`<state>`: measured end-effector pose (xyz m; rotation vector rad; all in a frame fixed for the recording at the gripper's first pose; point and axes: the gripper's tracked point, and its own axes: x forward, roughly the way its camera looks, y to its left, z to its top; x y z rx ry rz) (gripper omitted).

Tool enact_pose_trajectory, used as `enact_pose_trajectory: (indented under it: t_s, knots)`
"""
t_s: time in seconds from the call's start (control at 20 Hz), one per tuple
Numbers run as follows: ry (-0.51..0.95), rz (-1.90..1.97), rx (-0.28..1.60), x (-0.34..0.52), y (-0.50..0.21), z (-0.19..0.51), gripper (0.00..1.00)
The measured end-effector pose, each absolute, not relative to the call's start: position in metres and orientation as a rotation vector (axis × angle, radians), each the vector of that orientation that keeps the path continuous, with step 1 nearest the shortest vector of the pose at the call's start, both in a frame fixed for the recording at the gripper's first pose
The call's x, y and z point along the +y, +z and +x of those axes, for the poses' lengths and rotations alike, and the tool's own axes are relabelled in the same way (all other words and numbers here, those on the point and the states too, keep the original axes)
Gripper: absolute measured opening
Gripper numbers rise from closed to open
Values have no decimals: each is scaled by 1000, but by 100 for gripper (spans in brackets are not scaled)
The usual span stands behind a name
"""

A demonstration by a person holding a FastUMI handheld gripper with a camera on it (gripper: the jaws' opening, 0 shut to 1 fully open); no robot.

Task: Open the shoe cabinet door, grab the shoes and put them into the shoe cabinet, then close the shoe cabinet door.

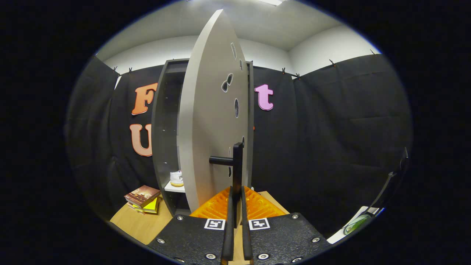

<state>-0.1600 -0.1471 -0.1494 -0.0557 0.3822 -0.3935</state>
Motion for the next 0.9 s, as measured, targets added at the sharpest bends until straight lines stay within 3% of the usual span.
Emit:
enact_pose_trajectory:
  t_s: [0.3,0.7,0.9]
  knots:
    - [-464,70,381,-190,-142,-189,4]
    - [-608,-117,403,-231,-117,-231,6]
    - [-588,-66,342,-213,-93,-244,4]
